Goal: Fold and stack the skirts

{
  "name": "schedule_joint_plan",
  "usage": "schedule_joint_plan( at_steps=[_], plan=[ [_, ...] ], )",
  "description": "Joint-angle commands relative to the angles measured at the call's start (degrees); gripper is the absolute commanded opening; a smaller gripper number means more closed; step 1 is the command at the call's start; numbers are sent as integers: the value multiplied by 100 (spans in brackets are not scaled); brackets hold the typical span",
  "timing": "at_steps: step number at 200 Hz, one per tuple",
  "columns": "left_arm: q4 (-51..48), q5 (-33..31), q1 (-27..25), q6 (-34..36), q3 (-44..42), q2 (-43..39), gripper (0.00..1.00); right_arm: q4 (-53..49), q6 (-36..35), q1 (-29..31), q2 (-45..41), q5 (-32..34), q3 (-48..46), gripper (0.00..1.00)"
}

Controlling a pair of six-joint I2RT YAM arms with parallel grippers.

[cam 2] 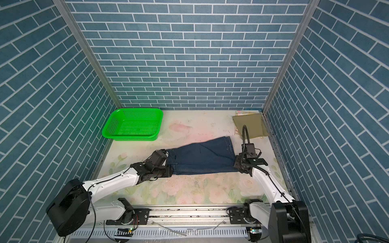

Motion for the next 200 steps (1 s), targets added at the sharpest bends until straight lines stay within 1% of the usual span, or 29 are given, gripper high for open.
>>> schedule_joint_plan(
  at_steps=[1, 18, 21, 29, 48, 62, 82, 107, 140, 156, 169, 176, 200],
  plan=[
    [-288, -383, -57, 163, 408, -159, 64, 6, -152, -10, 35, -152, 619, 61],
    [-560, -683, -124, 331, 754, -146, 67, 203, -179, 3, 303, -312, 911, 61],
    [-604, -748, -141, 371, 879, -143, 67, 248, -185, -5, 348, -473, 962, 61],
    [-711, -881, -187, 469, 1065, -139, 67, 393, -177, -2, 477, -633, 1086, 62],
    [-668, -958, -215, 695, 1443, 31, 70, 837, -67, 38, 804, -1008, 1275, 63],
    [-613, -942, -215, 856, 1759, 345, 70, 1115, 9, 159, 1136, -1192, 1438, 63],
    [-470, -870, -208, 1022, 2141, 917, 70, 1348, 52, 462, 1670, -1199, 1762, 63],
    [-404, -830, -118, 1184, 2470, 1601, 70, 1978, 299, 772, 2324, -1260, 1994, 62],
    [-9, -731, 245, 1326, 2265, 1994, 70, 3089, 701, 962, 3126, -1422, 2124, 61],
    [85, -929, 297, 1441, 2197, 2129, 70, 3424, 799, 1017, 3529, -1456, 2262, 60],
    [167, -971, 312, 1492, 2146, 2257, 70, 3601, 839, 1040, 3855, -1420, 2353, 59],
    [207, -981, 312, 1499, 2118, 2323, 69, 3693, 834, 1044, 3981, -1382, 2360, 59],
    [312, -948, 316, 1454, 1989, 2529, 69, 3817, 708, 964, 4201, -944, 2254, 59]
  ],
)
